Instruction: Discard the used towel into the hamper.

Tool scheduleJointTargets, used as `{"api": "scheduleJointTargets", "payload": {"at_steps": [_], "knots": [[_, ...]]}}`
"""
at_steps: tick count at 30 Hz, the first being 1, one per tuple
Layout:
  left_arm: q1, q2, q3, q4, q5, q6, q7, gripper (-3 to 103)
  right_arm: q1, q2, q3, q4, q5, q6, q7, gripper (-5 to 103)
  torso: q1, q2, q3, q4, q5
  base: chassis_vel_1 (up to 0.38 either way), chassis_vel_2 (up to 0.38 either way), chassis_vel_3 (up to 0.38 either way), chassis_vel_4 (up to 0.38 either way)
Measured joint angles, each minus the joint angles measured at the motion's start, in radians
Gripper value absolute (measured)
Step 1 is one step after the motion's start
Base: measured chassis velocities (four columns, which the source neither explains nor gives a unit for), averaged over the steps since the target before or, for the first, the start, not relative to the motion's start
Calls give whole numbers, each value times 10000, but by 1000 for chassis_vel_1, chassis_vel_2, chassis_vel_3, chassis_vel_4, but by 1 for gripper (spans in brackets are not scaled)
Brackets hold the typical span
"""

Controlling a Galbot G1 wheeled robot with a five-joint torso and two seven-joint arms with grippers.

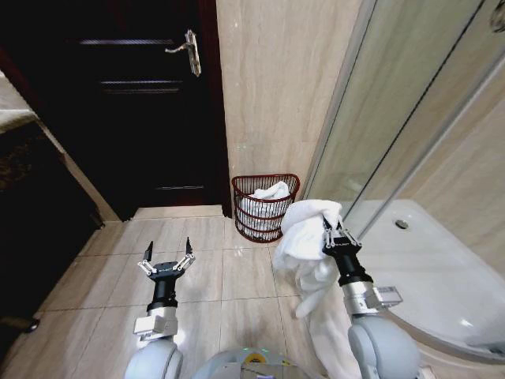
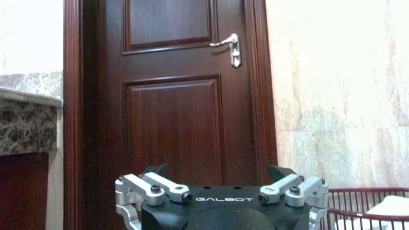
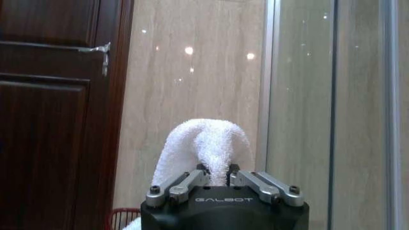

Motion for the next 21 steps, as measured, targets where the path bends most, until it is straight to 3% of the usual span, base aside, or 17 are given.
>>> {"api": "scheduleJointTargets", "payload": {"at_steps": [9, 21], "knots": [[-3, 71, 25, -95, -6, 51, -13, 100, 339, -528, -31, 490, 565, -785, 350, 12, 88, 409, 326, 0, -1, 0, 0, 0, 0], [74, 73, 57, -255, -148, 44, -101, 100, 605, -1060, -87, 682, 1043, -1132, 311, 12, 226, 902, 678, 0, -1, 0, 0, 0, 0]]}}
